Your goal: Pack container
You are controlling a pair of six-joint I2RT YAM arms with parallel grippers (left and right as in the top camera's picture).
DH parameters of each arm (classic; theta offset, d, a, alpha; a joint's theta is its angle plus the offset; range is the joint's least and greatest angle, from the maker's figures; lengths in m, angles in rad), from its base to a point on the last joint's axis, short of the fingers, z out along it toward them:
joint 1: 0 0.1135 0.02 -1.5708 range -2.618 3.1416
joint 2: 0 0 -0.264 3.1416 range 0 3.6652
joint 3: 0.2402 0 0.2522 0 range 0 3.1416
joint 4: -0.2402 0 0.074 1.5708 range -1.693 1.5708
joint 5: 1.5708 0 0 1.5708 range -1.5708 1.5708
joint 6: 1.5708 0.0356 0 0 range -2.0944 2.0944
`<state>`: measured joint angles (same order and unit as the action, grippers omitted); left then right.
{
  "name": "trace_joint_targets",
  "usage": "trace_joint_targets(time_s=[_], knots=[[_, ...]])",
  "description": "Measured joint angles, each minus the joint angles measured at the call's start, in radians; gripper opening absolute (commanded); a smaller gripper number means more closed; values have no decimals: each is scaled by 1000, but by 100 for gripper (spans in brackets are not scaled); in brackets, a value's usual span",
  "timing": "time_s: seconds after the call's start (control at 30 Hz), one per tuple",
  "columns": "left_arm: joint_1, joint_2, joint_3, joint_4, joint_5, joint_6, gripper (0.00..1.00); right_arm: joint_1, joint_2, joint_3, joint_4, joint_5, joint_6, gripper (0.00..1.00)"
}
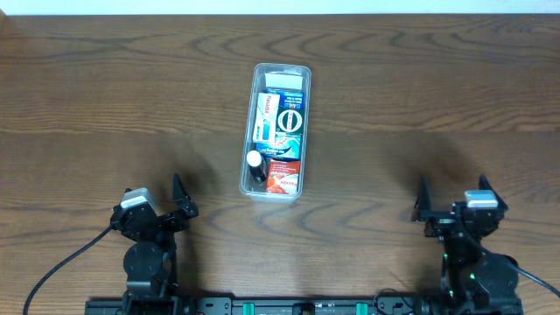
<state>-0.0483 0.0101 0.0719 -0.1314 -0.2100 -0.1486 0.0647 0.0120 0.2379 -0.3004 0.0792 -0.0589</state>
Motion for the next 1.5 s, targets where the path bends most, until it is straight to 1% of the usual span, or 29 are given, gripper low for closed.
trace_joint_targets(time_s=[0.4,1.5], knots=[[0,0,0,0,0,0,98,-2,0,-206,183,-3,4,99],[0,0,0,0,0,0,98,-2,0,-208,194,-19,4,99]])
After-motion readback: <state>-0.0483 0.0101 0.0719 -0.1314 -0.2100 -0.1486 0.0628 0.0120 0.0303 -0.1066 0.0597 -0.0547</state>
